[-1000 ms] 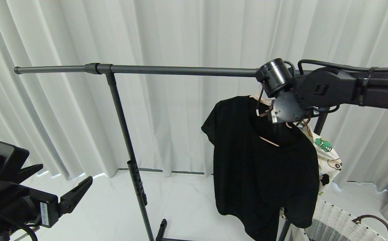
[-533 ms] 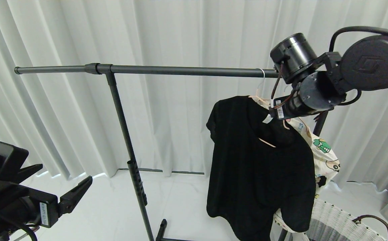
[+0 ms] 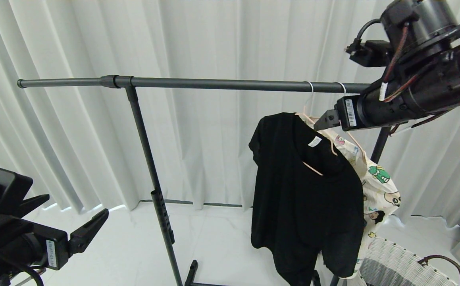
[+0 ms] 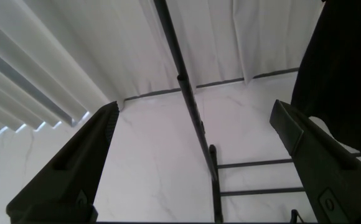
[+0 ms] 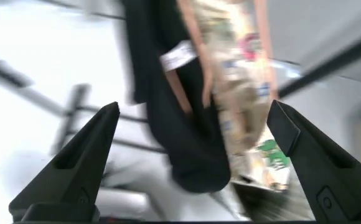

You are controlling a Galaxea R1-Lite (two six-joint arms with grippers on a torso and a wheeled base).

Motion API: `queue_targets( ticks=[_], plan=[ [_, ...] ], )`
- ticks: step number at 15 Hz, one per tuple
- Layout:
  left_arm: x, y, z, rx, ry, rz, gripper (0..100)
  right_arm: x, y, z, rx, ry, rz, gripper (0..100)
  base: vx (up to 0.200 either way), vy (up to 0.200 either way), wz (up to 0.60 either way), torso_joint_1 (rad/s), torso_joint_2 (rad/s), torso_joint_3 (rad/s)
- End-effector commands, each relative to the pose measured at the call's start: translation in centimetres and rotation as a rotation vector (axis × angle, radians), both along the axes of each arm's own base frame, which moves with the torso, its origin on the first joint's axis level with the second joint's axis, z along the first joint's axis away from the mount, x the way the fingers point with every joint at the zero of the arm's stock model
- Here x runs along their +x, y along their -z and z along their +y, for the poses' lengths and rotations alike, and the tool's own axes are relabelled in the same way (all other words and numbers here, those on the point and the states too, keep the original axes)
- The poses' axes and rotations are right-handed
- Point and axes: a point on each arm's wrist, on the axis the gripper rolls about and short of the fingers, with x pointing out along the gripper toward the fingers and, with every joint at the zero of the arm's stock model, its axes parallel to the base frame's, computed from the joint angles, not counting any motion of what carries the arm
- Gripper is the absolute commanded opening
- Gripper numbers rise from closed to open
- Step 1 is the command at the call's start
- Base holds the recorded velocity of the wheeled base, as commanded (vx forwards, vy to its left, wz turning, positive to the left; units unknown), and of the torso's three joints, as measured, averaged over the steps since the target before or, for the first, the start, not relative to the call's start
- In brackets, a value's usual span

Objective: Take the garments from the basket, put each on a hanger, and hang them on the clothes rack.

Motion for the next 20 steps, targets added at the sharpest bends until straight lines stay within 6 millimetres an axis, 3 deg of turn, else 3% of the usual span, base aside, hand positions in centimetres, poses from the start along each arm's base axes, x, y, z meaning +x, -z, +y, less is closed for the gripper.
queue_targets(
  ticks=[1,4,6,10,13,20],
  plan=[
    [0.0,-0.1,0.1,-0.001,-0.004,-0.004,100,-1.1,-1.4,-2.4,0.071,0.000,-0.079,100,0.000,0.000,0.00,0.000,0.00,0.000],
    [0.0,-0.1,0.1,-0.001,-0.006,-0.004,100,-1.2,-0.6,-4.0,0.140,-0.123,-0.262,100,0.000,0.000,0.00,0.000,0.00,0.000],
    [-0.1,-0.1,0.1,-0.002,-0.006,-0.007,100,-0.2,2.3,-5.8,0.059,-0.216,-0.424,100,0.000,0.000,0.00,0.000,0.00,0.000],
    [-0.3,-0.2,0.1,-0.004,-0.007,-0.019,100,-0.8,3.5,-6.9,-0.024,-0.195,-0.413,100,0.000,0.000,0.00,0.000,0.00,0.000],
    [-0.4,0.2,0.7,0.003,-0.063,-0.008,100,-1.4,4.0,-7.4,-0.228,-0.224,-0.396,100,0.000,0.000,0.00,0.000,0.00,0.000],
    [-0.9,0.4,1.5,0.076,-0.108,-0.014,100,-2.1,5.3,-7.9,-0.283,-0.163,-0.416,100,-0.029,0.000,0.00,0.001,0.00,0.001]
  ],
)
